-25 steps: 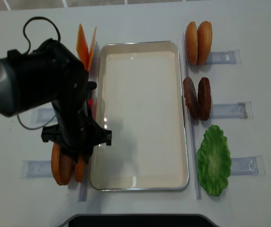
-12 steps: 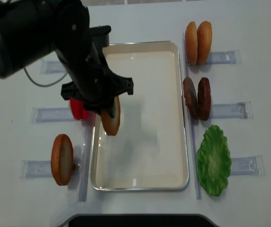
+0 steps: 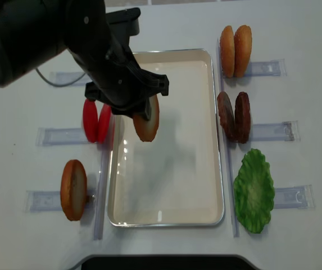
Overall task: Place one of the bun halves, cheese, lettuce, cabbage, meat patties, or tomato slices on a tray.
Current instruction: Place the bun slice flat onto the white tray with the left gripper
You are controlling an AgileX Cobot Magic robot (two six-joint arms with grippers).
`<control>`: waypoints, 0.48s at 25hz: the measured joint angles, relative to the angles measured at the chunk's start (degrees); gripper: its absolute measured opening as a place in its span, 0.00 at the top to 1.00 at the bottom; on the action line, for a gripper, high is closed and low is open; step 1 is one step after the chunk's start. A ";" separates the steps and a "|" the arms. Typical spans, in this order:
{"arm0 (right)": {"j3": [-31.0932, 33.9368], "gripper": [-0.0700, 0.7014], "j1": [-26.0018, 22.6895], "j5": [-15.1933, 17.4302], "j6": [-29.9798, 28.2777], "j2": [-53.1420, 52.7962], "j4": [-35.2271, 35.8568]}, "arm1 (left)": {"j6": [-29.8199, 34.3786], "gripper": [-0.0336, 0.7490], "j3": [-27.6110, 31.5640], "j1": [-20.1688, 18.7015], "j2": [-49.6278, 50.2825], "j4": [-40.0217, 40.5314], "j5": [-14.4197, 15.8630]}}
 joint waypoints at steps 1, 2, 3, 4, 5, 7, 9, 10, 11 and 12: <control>0.00 0.35 0.00 0.00 0.00 0.00 0.00 | 1.16 0.78 0.06 0.00 0.00 -1.00 -1.45; 0.00 0.35 0.00 0.00 0.00 0.00 0.00 | 2.28 0.78 0.29 0.00 0.00 -2.27 -3.14; 0.00 0.35 0.00 0.00 0.00 0.00 0.00 | 3.18 0.78 0.59 0.10 0.00 -3.41 -4.80; 0.00 0.35 0.00 0.00 0.00 0.00 0.00 | 4.52 0.78 1.04 0.30 0.00 -5.30 -6.35; 0.00 0.35 0.00 0.00 0.00 0.00 0.00 | 6.20 0.78 1.72 0.76 0.00 -7.78 -8.18; 0.00 0.35 0.00 0.00 0.00 0.00 0.00 | 10.37 0.78 3.48 2.09 0.07 -13.65 -11.10; 0.00 0.35 0.00 0.00 0.00 0.00 0.00 | 15.36 0.78 5.68 3.72 0.07 -19.27 -12.91; 0.00 0.35 0.00 0.00 0.00 0.00 0.00 | 17.02 0.78 6.70 4.44 0.07 -20.87 -13.42; 0.00 0.35 0.00 0.00 0.00 0.00 0.00 | 18.60 0.78 7.42 4.99 0.08 -22.20 -14.12; 0.00 0.35 0.00 0.00 0.00 0.00 0.00 | 19.63 0.78 8.12 5.41 0.16 -23.12 -14.87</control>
